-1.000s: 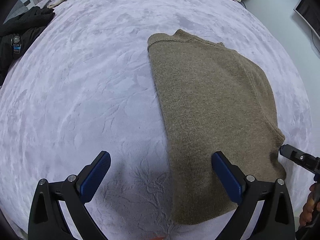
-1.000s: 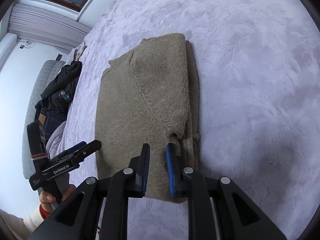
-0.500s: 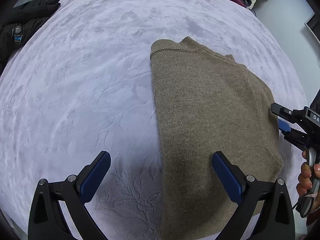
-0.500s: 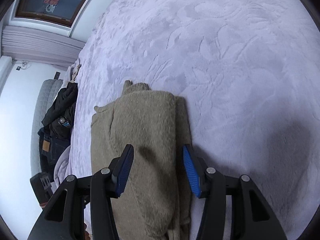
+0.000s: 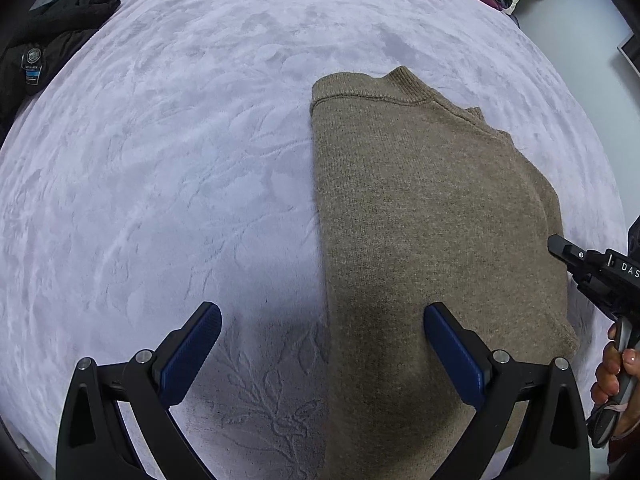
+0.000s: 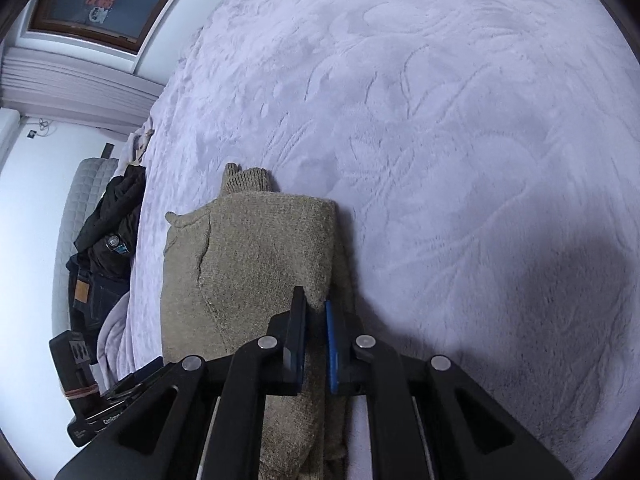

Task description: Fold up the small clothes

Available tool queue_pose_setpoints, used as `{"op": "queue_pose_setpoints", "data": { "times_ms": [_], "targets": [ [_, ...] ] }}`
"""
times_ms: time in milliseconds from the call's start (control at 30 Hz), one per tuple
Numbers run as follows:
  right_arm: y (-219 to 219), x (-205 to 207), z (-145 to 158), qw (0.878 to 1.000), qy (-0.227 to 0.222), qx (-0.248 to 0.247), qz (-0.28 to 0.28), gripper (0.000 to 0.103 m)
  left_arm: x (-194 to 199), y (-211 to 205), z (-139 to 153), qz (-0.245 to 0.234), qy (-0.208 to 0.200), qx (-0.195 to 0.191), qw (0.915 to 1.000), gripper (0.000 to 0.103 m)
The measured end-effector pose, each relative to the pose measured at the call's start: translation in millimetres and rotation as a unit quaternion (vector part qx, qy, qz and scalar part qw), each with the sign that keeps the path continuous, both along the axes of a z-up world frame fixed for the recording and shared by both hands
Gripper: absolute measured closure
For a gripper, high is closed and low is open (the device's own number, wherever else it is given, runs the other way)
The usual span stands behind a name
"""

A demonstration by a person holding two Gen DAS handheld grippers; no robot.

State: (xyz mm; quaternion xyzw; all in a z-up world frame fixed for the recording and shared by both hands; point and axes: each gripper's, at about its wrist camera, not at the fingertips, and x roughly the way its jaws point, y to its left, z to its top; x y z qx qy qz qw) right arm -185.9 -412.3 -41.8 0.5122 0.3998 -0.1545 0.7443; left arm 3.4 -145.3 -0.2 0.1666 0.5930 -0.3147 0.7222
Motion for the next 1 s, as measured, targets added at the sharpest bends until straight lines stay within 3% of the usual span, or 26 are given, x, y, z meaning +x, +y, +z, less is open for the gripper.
{"op": "queue_pose_setpoints", "data": {
  "times_ms": [100,167,267,567,667,1000],
  "targets": [
    [1.1,-5.1,5.2,1.000,0.009,0.003,0.000,0.085,0.4,-0.9,-0.5,0.000,0.001,0.000,1.0000,0.001],
    [1.2,-12.0,6.6,1.000,0.012,0.015,-0.002,0.070,2.4,-0.9,-1.3,0.001,0.005,-0.001,1.0000,0.001],
    [3.6,-23.5,4.8,0.999,0.014,0.030,-0.007,0.059,4.6,0.0,-4.0,0.002,0.012,-0.004,0.9999,0.001],
    [4.3,-31.1,-2.0,0.999,0.010,0.037,-0.008,0.046,0.7,-3.2,-8.5,-0.006,0.013,-0.004,0.9999,0.001],
    [5.5,-28.4,0.0,1.000,0.006,0.031,-0.001,0.040,2.4,-7.6,-11.9,-0.011,0.037,-0.010,0.9992,0.001],
    [4.2,-27.5,-4.3,0.999,-0.001,0.038,0.009,0.038,17.9,-2.0,-22.4,-0.003,0.100,-0.031,0.9945,0.001]
  ]
}}
